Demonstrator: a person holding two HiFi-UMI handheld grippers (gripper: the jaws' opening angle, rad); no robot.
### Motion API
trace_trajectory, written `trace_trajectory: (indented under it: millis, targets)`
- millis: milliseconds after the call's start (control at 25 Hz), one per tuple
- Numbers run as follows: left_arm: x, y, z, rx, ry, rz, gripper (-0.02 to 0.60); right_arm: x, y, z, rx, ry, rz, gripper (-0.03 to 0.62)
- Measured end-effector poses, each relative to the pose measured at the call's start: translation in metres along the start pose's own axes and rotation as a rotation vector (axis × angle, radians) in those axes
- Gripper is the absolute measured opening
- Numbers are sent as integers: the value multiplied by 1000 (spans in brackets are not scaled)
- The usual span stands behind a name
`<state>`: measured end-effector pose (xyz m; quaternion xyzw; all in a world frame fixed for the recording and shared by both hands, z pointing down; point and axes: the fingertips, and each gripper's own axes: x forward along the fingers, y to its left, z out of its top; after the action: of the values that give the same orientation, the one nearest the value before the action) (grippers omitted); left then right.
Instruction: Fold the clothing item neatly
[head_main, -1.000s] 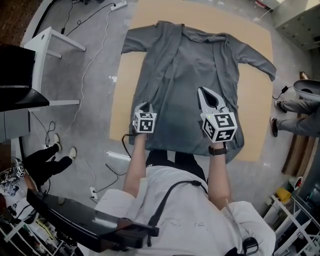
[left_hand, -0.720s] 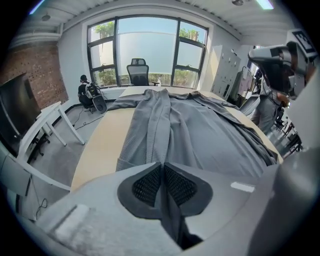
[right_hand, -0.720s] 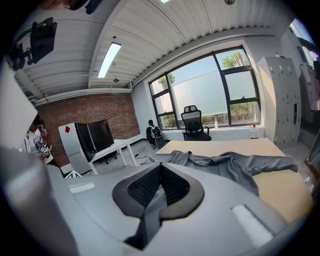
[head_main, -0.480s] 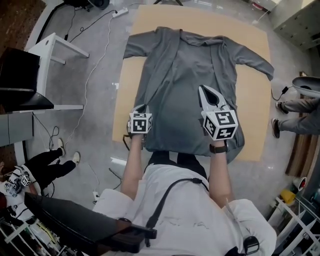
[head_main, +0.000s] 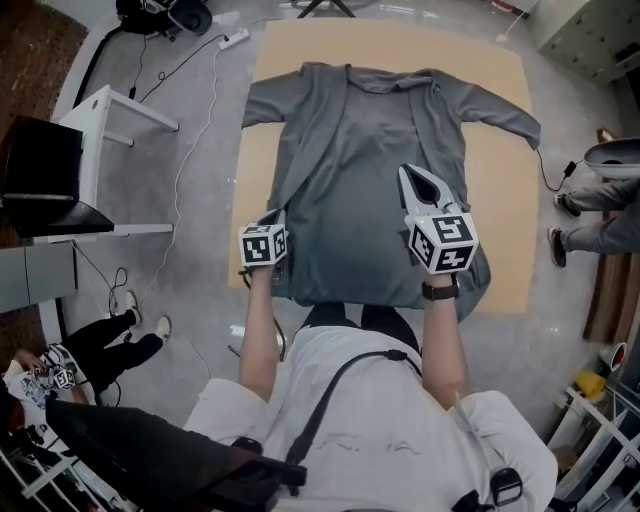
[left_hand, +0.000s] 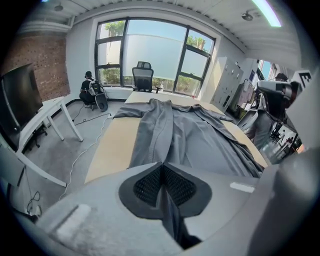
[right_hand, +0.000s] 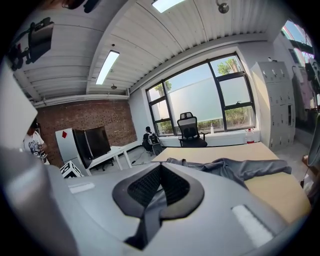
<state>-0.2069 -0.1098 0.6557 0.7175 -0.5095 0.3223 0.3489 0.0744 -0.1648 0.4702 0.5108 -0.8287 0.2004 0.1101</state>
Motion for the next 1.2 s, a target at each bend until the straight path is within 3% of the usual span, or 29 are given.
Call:
trace_trajectory:
  millis: [200,360,560,760,960,1200]
  targets:
    - [-13,-14,15,0,45,-123,6,-5,-3,1,16,-15,-13,6]
    - [-29,-71,27,-7,51,-263,6,-11,-12,1,23,-20,-20,6]
    - [-41,-140,58,-69,20,-411,6,-27,-37,-3,47,-28,-73,6]
    - [-43,-208,83,-74,-12,-494,6,-49,-59,-11,73,-25,-129,6]
    - [9,-253,63,-51,55,-485,8,-69,-79,-22,91,-16,-173,6]
    - [95,-263,-13,32,206,-358,8,-88,-92,-38,109,6,-211,6]
